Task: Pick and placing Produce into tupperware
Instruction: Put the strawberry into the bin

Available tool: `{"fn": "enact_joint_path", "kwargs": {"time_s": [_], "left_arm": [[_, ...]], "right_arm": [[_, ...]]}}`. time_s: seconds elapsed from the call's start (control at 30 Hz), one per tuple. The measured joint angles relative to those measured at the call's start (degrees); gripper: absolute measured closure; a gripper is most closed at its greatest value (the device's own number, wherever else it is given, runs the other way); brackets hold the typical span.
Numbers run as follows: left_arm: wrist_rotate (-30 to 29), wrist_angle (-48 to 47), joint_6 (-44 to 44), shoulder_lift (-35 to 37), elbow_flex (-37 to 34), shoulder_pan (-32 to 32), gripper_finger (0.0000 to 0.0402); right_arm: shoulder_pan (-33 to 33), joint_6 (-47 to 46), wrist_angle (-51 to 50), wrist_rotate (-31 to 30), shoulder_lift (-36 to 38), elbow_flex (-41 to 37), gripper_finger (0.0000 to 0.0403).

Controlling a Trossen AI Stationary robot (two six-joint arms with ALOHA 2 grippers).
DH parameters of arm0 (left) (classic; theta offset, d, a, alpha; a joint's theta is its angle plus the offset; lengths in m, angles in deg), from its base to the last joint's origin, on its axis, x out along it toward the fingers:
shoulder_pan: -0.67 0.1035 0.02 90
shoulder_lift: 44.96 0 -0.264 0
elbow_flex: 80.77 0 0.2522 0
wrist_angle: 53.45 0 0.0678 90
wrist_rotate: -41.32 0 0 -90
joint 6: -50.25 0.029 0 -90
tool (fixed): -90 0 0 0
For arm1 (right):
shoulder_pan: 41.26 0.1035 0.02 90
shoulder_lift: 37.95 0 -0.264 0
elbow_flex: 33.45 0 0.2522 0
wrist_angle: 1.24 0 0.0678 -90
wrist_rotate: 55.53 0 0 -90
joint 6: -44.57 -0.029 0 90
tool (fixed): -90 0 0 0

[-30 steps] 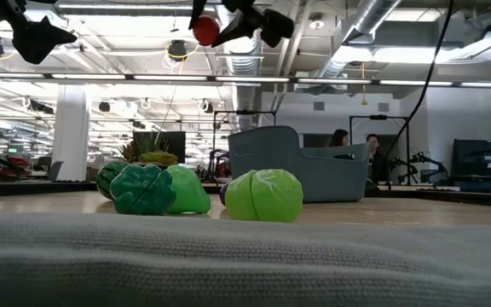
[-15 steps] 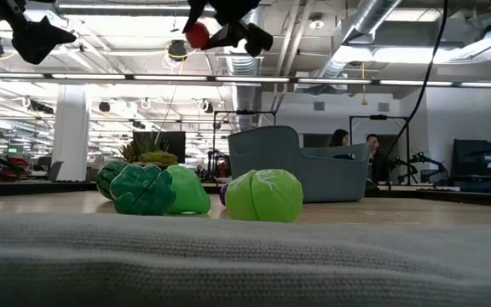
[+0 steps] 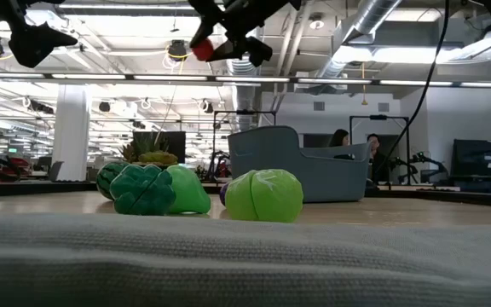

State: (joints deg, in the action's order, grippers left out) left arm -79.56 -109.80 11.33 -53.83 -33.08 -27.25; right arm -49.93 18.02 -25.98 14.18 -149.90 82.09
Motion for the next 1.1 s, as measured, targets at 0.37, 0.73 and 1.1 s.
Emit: {"fn": "enact_joint_path", "kwargs": {"time_s": [0.37, 0.73, 1.1], "left_arm": [[-5.2, 1.4, -2.9, 0.0, -0.1, 0.0, 0.0116], [-9.3, 3.7, -2.2, -0.3, -0.3, 0.0, 0.0116], [-12.1, 5.6, -2.7, -0.3, -0.3, 0.0, 0.0116]], "right_arm": [[-3.2, 4.2, -5.1, 0.9, 12.2, -10.6, 0.0186], [-3.3, -5.9, 11.1, -1.0, 28.6, -42.4, 0.0186], [-6.1, -13.5, 16.0, -2.2, 30.6, -54.2, 0.0186]]}}
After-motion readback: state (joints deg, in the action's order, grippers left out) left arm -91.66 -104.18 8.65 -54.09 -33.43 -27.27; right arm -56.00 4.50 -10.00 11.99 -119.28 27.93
